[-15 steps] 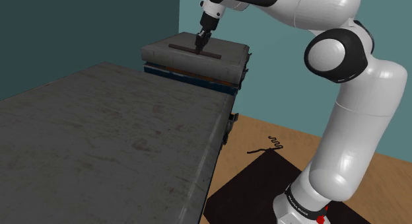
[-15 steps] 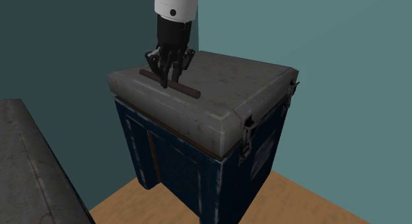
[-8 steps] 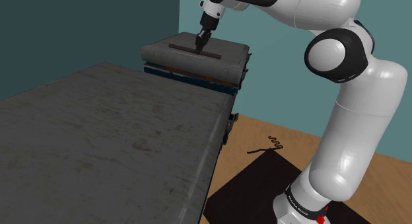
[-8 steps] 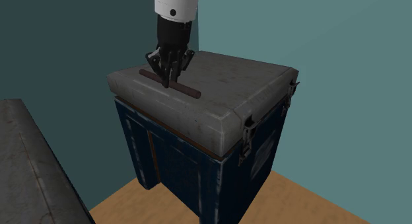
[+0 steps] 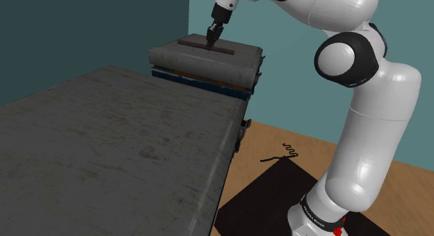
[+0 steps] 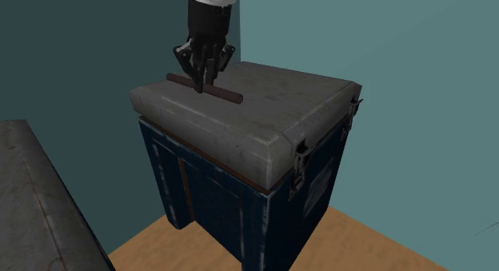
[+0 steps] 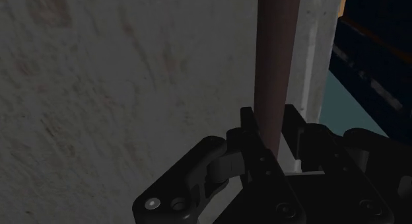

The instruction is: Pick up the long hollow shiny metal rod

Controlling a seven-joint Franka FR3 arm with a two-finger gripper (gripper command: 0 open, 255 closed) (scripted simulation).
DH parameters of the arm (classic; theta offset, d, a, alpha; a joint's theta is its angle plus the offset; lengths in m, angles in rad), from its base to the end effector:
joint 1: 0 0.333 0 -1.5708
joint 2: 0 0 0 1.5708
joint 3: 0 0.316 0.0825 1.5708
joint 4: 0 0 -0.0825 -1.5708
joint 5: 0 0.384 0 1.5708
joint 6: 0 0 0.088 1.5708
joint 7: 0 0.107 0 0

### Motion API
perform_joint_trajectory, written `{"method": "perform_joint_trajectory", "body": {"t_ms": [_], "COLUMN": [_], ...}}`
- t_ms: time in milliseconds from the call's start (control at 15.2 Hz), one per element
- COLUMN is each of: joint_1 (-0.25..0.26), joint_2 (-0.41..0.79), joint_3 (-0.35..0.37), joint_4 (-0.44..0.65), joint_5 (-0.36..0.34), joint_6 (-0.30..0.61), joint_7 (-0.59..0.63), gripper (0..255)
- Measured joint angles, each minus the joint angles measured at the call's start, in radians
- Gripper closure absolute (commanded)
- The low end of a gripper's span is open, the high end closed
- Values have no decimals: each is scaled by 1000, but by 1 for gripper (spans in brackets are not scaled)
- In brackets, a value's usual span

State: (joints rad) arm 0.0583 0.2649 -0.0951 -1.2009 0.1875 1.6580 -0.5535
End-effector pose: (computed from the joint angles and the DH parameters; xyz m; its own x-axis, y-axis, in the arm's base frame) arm 0.6424 0.0049 0.6523 0.8412 0.4810 0.2470 0.5041 -0.8629 -0.0365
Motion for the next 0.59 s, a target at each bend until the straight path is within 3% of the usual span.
{"method": "perform_joint_trajectory", "body": {"t_ms": [594], "joint_1": [-14], "joint_2": [88], "joint_3": [1], "joint_4": [255], "joint_5": [10], "joint_6": [-165], "joint_7": [22], "gripper": [255]}}
